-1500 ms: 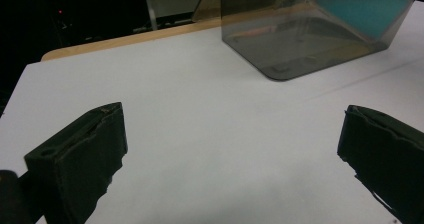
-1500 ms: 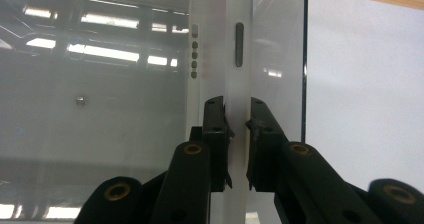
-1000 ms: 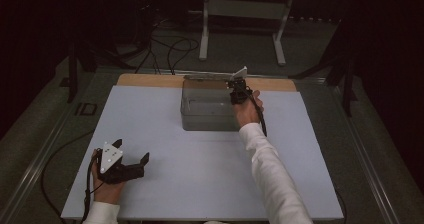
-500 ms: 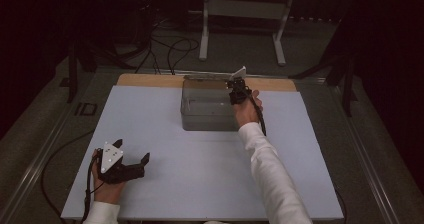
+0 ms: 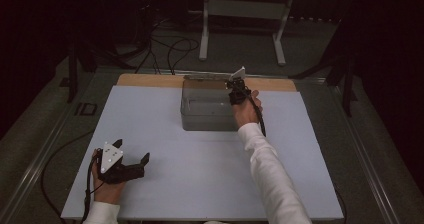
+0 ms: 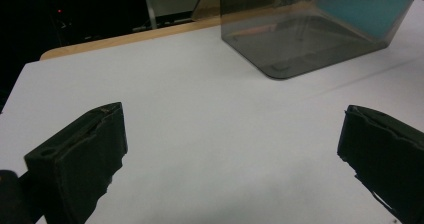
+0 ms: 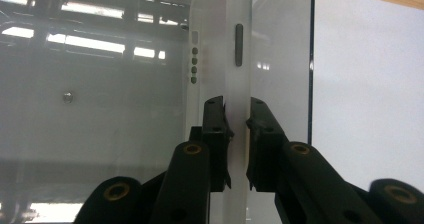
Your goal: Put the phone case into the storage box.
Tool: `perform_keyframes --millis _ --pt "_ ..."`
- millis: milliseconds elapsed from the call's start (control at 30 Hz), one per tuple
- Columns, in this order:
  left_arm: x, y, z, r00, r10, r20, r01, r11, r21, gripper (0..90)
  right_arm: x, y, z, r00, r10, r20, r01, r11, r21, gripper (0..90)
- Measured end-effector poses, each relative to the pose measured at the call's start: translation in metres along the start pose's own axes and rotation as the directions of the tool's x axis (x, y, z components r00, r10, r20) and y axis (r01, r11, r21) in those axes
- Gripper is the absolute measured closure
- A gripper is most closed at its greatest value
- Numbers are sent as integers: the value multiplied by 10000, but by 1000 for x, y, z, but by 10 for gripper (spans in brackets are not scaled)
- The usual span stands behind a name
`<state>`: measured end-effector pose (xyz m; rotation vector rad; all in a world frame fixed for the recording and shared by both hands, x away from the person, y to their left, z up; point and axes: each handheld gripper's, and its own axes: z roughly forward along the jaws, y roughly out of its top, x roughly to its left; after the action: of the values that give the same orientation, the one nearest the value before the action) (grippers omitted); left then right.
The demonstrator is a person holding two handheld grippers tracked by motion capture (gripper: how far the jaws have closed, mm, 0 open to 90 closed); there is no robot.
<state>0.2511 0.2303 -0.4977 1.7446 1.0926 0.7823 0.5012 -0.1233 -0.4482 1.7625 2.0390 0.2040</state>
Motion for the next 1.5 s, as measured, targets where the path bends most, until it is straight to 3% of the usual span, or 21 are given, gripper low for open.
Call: perform_keyframes --millis 1500 --pt "0 0 1 10000 8 3 -8 10000 18 3 3 -2 -2 9992 -324 219 326 9994 -90 806"
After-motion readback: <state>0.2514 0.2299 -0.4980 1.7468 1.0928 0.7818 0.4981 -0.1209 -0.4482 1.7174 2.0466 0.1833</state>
